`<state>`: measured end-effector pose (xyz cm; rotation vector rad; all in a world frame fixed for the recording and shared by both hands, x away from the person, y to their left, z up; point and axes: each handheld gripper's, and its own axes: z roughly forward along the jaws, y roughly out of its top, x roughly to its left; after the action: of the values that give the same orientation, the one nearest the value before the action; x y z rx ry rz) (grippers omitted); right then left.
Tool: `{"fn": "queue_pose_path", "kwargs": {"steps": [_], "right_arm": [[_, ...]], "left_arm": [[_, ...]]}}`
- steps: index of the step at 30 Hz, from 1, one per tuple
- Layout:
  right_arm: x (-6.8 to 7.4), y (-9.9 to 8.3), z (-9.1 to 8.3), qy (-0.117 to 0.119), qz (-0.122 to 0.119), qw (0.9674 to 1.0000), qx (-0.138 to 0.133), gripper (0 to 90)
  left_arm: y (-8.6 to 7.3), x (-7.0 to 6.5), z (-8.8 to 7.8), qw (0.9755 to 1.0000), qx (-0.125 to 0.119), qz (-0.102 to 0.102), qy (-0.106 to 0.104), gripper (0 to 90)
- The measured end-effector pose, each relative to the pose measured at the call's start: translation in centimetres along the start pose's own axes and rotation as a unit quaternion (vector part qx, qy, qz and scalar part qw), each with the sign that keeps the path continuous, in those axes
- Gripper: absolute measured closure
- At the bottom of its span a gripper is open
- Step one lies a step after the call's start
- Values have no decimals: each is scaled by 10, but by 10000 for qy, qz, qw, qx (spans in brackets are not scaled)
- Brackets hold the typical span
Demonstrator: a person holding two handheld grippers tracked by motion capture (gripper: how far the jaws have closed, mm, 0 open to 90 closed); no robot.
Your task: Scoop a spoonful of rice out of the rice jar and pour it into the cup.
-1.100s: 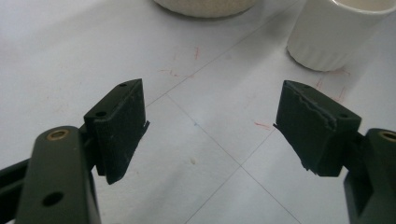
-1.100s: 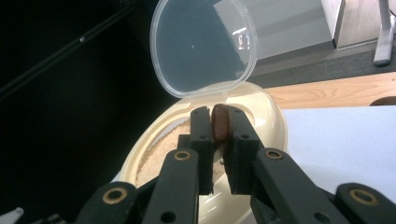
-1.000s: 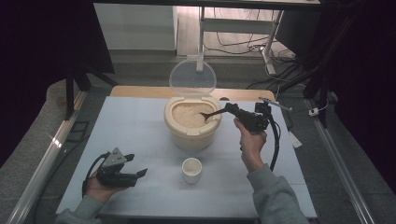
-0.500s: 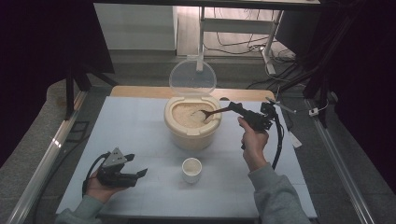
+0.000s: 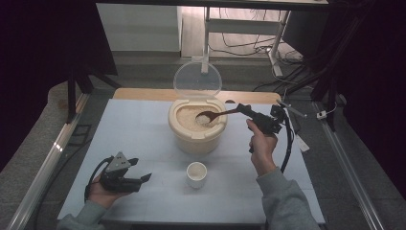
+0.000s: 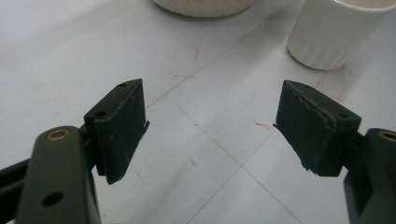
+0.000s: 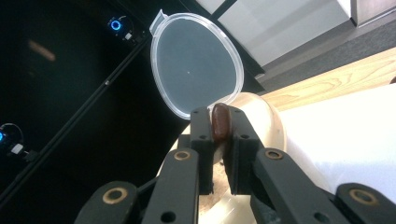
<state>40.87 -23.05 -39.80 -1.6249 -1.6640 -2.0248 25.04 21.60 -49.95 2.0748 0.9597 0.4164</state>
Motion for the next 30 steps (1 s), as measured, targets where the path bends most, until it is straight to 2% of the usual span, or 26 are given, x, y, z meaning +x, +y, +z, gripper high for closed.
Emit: {"fn": "queue_pose_path", "kwargs": {"steps": [10, 20, 30], "right_arm": [[-3, 1, -3, 136, 225, 9996, -45, 825], [-1, 3, -9, 210, 247, 9995, -45, 826], [8, 0, -21, 466, 301, 9984, 126, 825]], "left_arm": [[0, 0, 0, 10000, -3, 2, 4, 240], [1, 0, 1, 10000, 7, 11, 1, 240], [0, 2, 1, 10000, 11, -12, 16, 240]]}}
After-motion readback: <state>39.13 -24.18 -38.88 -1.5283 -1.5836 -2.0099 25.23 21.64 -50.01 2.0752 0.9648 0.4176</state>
